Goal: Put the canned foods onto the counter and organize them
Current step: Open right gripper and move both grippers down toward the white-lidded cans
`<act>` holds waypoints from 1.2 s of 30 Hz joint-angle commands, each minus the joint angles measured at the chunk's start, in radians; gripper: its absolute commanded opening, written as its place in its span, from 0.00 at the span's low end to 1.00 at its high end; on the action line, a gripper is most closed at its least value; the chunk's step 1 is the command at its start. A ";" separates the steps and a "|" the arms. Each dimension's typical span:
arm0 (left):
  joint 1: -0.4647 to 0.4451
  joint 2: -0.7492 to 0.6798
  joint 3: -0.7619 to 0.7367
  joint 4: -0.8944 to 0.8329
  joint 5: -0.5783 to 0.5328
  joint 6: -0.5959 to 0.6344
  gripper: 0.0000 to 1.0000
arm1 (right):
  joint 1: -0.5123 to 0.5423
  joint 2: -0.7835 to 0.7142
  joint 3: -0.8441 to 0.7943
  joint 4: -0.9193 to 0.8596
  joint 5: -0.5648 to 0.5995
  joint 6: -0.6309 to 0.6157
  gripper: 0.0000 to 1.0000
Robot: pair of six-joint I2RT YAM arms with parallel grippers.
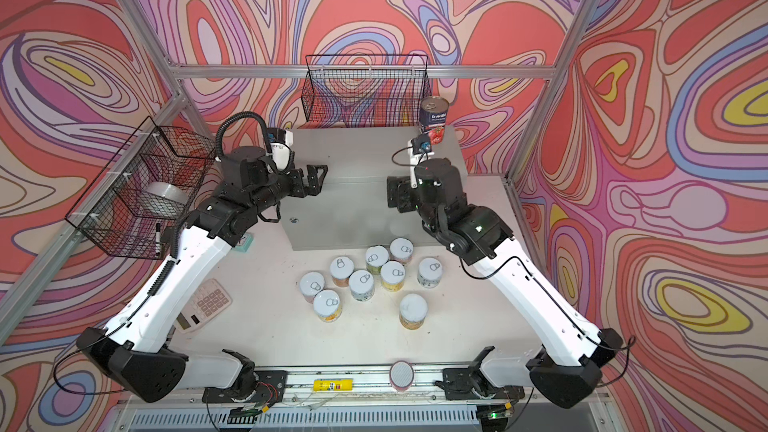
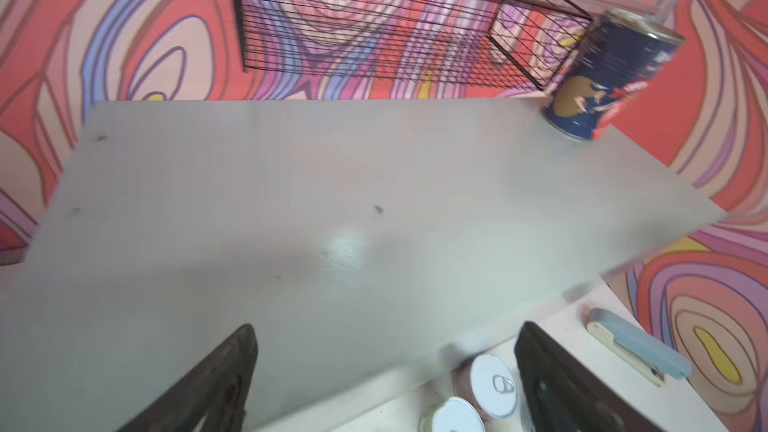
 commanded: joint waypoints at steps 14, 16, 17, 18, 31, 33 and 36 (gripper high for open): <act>-0.313 -0.349 -0.410 -0.113 -0.234 -0.031 0.99 | 0.173 -0.287 -0.438 -0.301 -0.007 0.361 0.97; -0.367 -0.358 -0.466 -0.091 -0.240 -0.039 0.99 | 0.179 -0.318 -0.517 -0.330 0.015 0.484 0.97; -0.391 -0.365 -0.504 -0.058 -0.230 -0.047 0.99 | 0.187 -0.346 -0.570 -0.325 0.012 0.540 0.98; -0.415 -0.371 -0.547 -0.018 -0.216 -0.057 0.99 | 0.200 -0.379 -0.625 -0.305 0.004 0.584 0.98; -0.500 -0.353 -0.799 0.262 -0.149 -0.194 0.96 | 0.349 -0.381 -0.821 -0.250 0.070 0.770 0.98; -0.499 -0.352 -0.810 0.271 -0.146 -0.203 0.96 | 0.351 -0.357 -0.848 -0.200 0.060 0.768 0.98; -0.499 -0.358 -0.836 0.295 -0.138 -0.213 0.95 | 0.354 -0.349 -0.894 -0.102 0.040 0.768 0.98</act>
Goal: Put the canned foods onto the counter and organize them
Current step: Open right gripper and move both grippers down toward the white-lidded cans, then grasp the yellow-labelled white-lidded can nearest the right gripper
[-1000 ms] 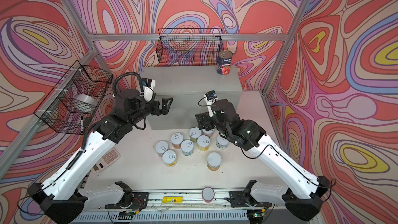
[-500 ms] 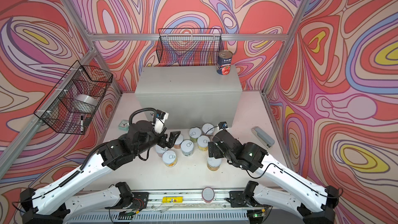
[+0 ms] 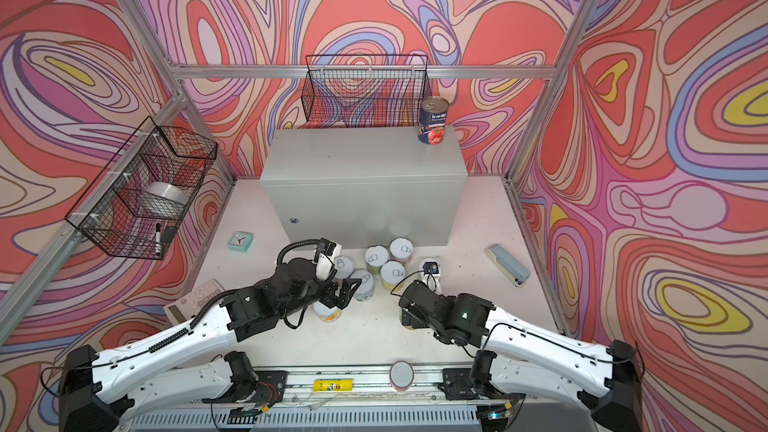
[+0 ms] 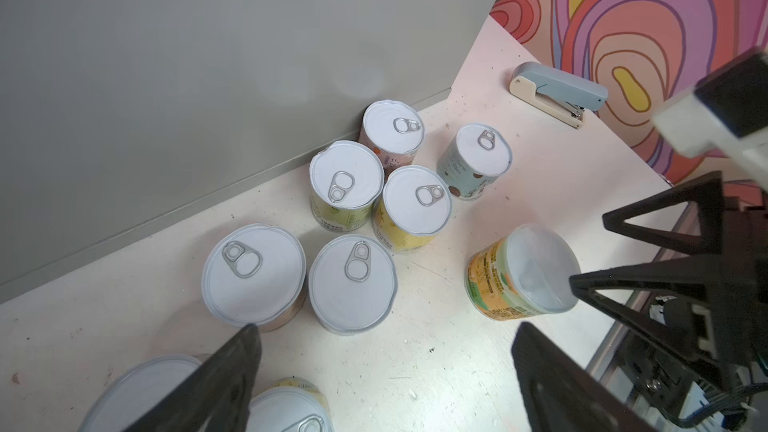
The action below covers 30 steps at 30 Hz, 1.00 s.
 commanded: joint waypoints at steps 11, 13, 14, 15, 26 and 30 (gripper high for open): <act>-0.004 -0.013 -0.081 0.090 -0.009 -0.061 0.94 | 0.008 0.097 -0.115 0.265 -0.024 0.034 0.98; -0.004 -0.011 -0.088 0.097 -0.007 -0.067 0.94 | 0.008 0.131 -0.110 0.259 -0.017 0.044 0.97; -0.004 -0.013 -0.089 0.097 -0.008 -0.067 0.94 | 0.008 0.139 -0.109 0.261 -0.016 0.046 0.97; -0.004 -0.014 -0.092 0.098 -0.008 -0.068 0.94 | 0.009 0.148 -0.114 0.273 -0.016 0.047 0.97; -0.004 -0.029 -0.107 0.083 -0.037 -0.065 0.94 | 0.008 0.188 -0.175 0.359 0.021 0.096 0.92; -0.004 -0.033 -0.120 0.092 -0.050 -0.069 0.94 | 0.009 0.143 -0.236 0.426 0.051 0.102 0.91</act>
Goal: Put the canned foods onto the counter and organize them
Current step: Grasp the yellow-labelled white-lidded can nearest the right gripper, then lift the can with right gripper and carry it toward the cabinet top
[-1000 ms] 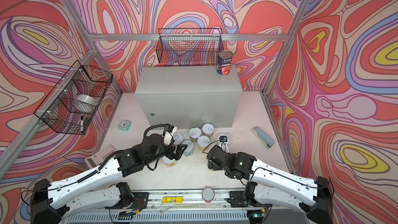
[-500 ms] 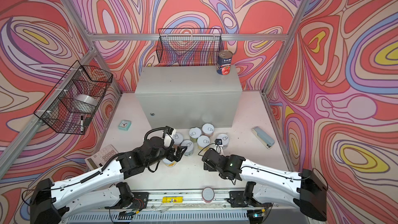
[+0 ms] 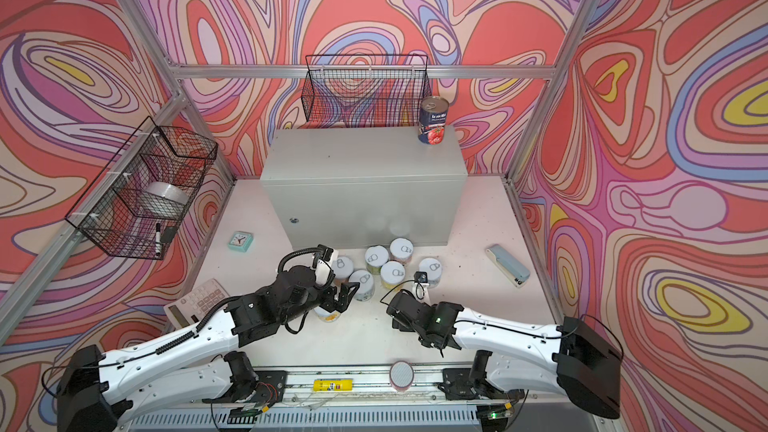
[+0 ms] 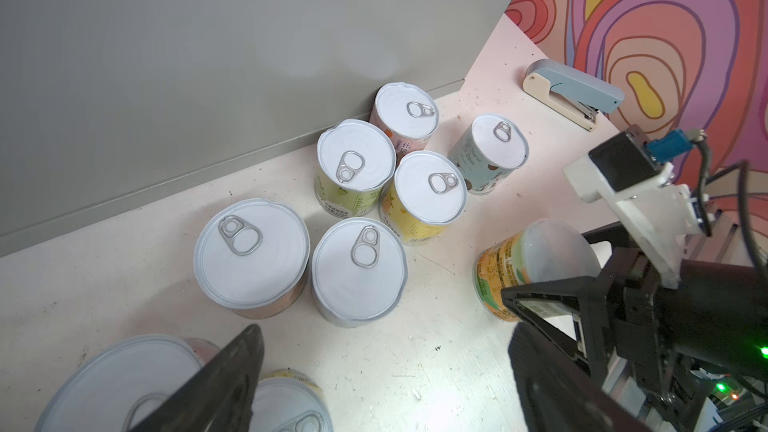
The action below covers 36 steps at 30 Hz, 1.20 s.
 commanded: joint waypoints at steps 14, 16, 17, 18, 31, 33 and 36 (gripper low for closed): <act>-0.004 -0.003 -0.026 0.019 -0.049 -0.016 0.94 | 0.010 0.078 -0.097 0.231 0.072 0.014 0.89; -0.004 -0.005 -0.026 0.015 -0.055 -0.016 0.94 | 0.010 0.076 -0.097 0.217 0.086 0.024 0.89; -0.003 -0.005 -0.027 0.015 -0.056 -0.015 0.94 | 0.010 0.069 -0.099 0.211 0.094 0.029 0.88; -0.002 -0.005 -0.030 0.017 -0.057 -0.014 0.94 | 0.010 0.063 -0.101 0.209 0.098 0.026 0.88; 0.004 0.032 -0.013 0.032 -0.054 -0.007 0.94 | 0.011 -0.008 -0.070 0.104 0.170 -0.001 0.00; 0.008 0.029 -0.005 0.028 -0.052 -0.001 0.94 | 0.011 -0.024 -0.041 0.063 0.166 -0.011 0.00; 0.019 0.025 0.016 0.013 -0.048 0.009 0.94 | 0.014 -0.057 0.061 -0.039 0.152 -0.047 0.00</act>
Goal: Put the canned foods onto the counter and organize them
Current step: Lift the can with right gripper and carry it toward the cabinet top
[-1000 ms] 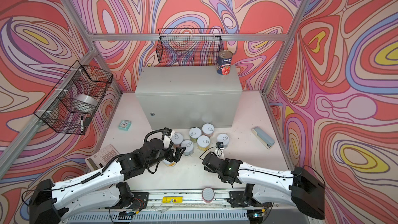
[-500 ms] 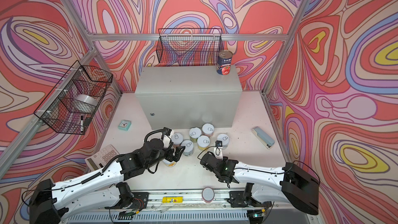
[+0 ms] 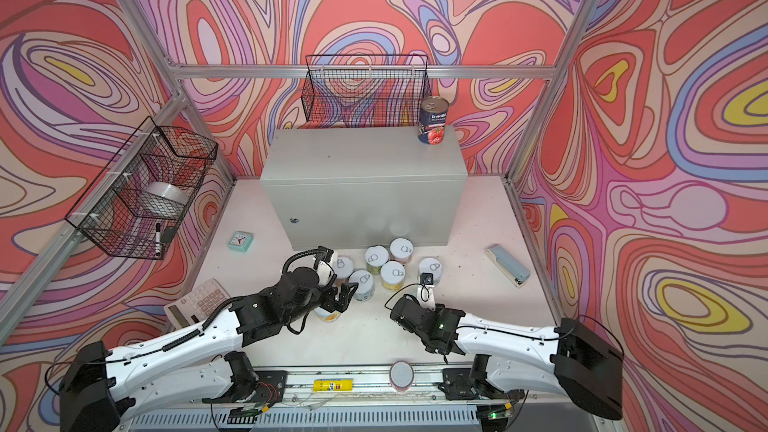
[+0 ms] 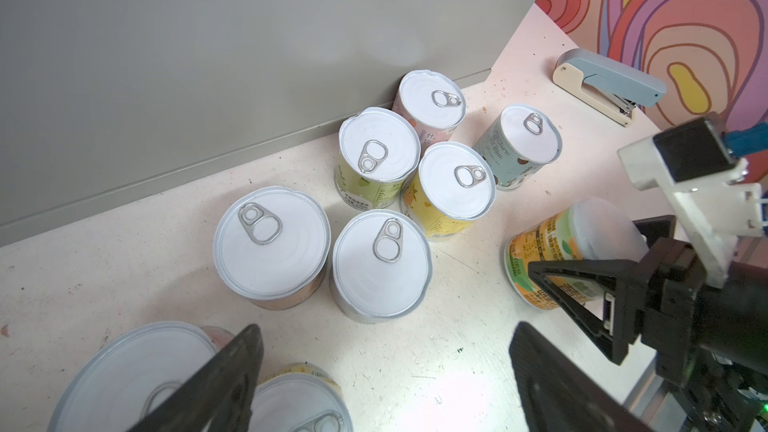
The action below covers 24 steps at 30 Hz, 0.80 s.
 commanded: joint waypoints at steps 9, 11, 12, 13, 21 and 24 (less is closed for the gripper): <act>0.081 -0.040 0.110 -0.065 0.044 0.047 0.94 | 0.009 0.014 0.642 -0.449 0.032 -0.184 0.00; 0.101 -0.039 0.132 -0.076 0.061 0.058 0.94 | 0.009 0.058 0.775 -0.490 0.038 -0.244 0.00; 0.110 -0.039 0.143 -0.079 0.067 0.066 0.94 | 0.009 0.090 0.855 -0.518 0.037 -0.290 0.00; 0.116 -0.037 0.154 -0.083 0.073 0.074 0.94 | 0.009 0.132 0.934 -0.563 0.064 -0.324 0.00; 0.152 -0.003 0.224 -0.075 0.099 0.125 0.93 | -0.062 0.328 1.446 -0.702 0.125 -0.587 0.00; 0.158 -0.006 0.226 -0.057 0.097 0.133 0.93 | -0.122 0.373 1.566 -0.691 0.111 -0.657 0.00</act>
